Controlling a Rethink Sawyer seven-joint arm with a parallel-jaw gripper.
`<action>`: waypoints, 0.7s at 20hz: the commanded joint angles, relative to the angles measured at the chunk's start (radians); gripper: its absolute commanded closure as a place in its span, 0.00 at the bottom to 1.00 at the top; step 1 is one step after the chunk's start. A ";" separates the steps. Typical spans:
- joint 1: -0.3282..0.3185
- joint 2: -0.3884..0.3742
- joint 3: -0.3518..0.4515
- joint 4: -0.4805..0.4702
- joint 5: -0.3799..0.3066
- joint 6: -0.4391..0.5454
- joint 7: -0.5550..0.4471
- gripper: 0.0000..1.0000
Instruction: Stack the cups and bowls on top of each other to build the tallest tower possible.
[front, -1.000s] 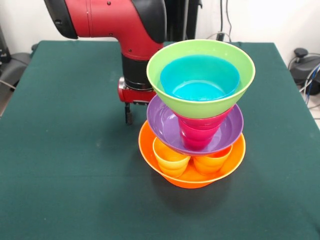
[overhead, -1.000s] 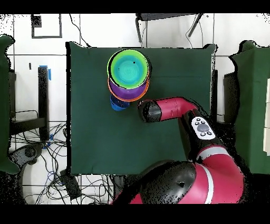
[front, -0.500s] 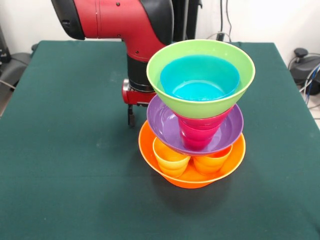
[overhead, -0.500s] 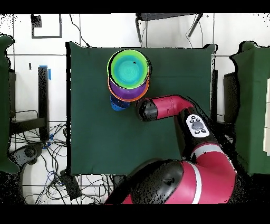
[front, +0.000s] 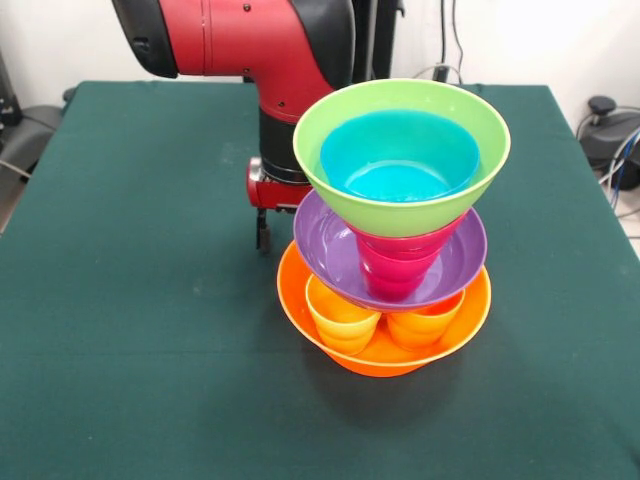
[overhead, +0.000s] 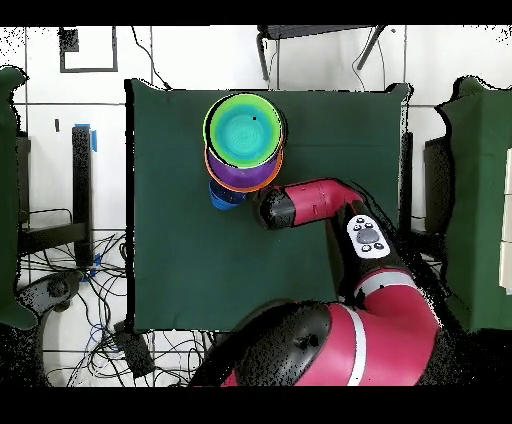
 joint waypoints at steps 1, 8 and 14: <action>0.074 0.122 0.083 -0.033 -0.004 -0.013 -0.023 0.00; 0.090 0.113 0.087 0.002 0.017 -0.025 0.000 0.00; 0.092 0.130 0.098 -0.009 0.028 -0.033 0.000 0.00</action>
